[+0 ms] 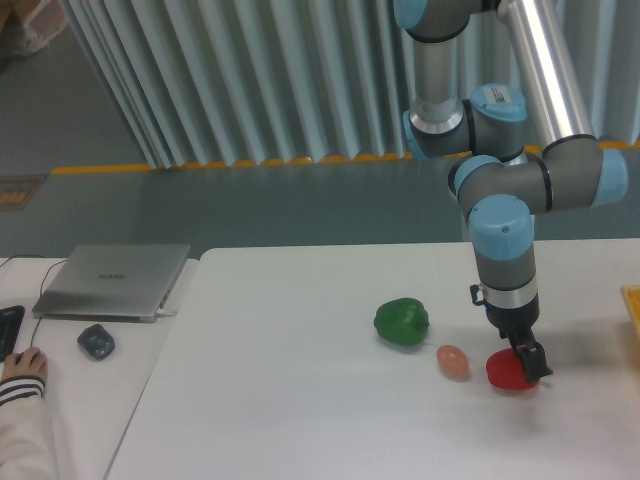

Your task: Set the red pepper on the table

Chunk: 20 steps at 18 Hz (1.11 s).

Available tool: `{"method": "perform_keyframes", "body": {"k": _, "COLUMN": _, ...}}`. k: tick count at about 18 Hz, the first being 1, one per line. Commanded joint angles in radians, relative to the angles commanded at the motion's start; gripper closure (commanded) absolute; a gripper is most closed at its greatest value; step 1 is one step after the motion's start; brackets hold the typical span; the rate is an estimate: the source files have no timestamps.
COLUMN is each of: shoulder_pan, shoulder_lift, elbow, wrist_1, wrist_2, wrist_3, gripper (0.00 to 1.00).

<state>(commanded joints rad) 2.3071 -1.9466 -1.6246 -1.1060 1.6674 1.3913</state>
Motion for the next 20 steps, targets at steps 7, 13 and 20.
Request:
{"method": "perform_keyframes", "body": {"k": 7, "shoulder_pan": -0.014, "shoulder_lift": 0.003, "elbow": 0.038, "wrist_1": -0.008, "wrist_2": 0.003, "wrist_3": 0.008, "gripper": 0.00}}
{"method": "perform_keyframes", "body": {"k": 13, "shoulder_pan": -0.032, "shoulder_lift": 0.055, "elbow": 0.070, "wrist_1": -0.063, "wrist_2": -0.021, "wrist_3": 0.055, "gripper": 0.00}}
{"method": "perform_keyframes", "body": {"k": 20, "shoulder_pan": -0.029, "shoulder_lift": 0.075, "elbow": 0.117, "wrist_1": -0.179, "wrist_2": -0.021, "wrist_3": 0.091, "gripper": 0.00}}
